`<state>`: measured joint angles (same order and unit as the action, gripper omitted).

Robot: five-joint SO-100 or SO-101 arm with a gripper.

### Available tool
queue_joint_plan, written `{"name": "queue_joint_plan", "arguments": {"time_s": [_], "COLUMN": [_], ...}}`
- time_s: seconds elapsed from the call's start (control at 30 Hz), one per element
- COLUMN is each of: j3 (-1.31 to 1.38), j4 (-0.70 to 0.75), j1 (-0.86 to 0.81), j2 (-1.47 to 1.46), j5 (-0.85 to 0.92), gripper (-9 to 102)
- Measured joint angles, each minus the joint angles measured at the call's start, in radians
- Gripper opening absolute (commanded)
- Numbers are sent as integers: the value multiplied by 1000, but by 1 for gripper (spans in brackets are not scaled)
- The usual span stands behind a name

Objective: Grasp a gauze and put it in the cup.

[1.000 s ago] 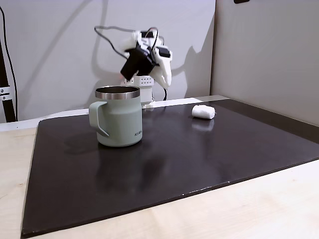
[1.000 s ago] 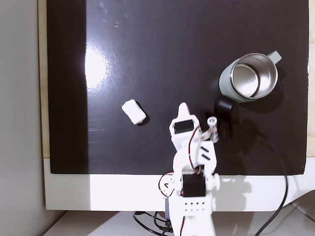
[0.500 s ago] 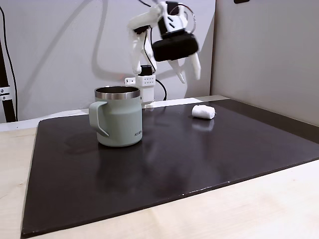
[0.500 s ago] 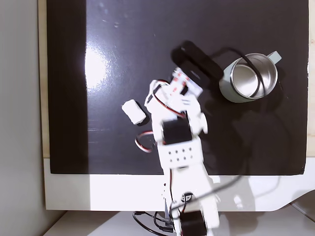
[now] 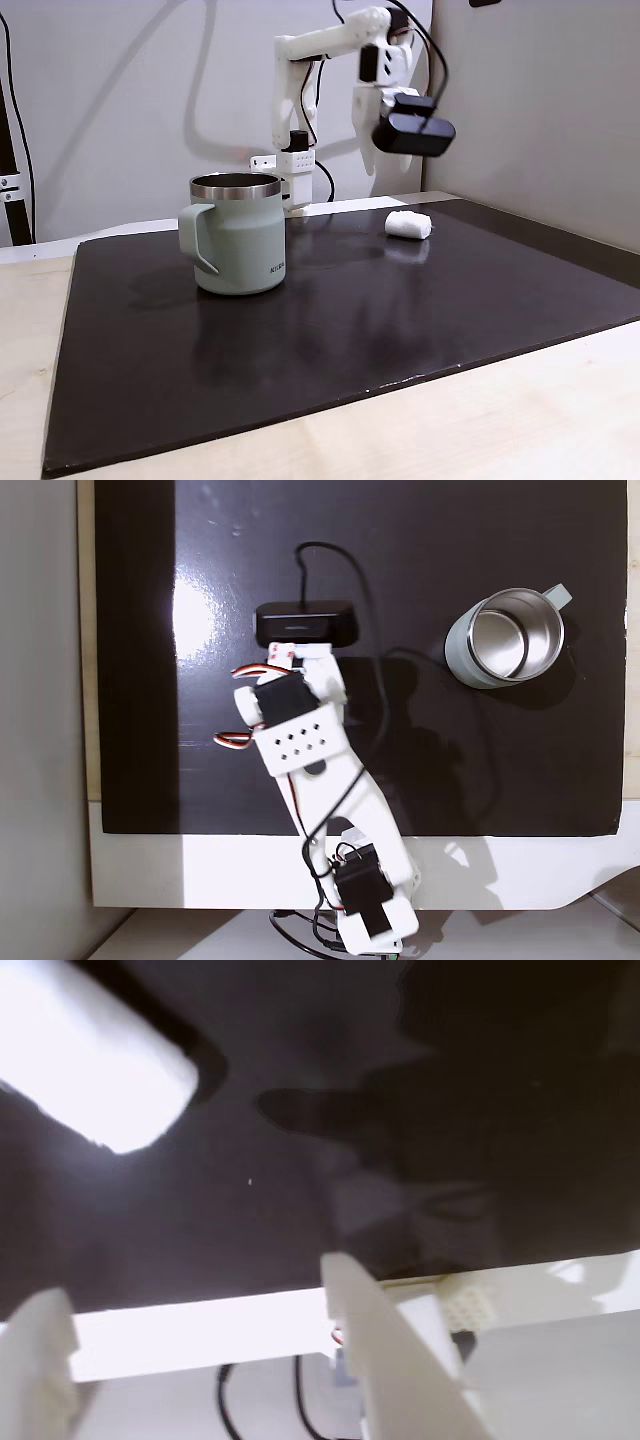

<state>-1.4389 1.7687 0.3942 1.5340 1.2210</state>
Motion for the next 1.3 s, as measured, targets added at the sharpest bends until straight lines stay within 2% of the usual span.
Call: {"name": "queue_joint_plan", "arguments": {"time_s": [0.2,0.47,0.83,1.3], "j3": [29,244,477,505], "j4": [9,12,6,3], "j1": [-5,0,37,147], "j2": [-91,-305,-563,-693], "j5": [97,156,161,80], "gripper": [32,33,33,31]}}
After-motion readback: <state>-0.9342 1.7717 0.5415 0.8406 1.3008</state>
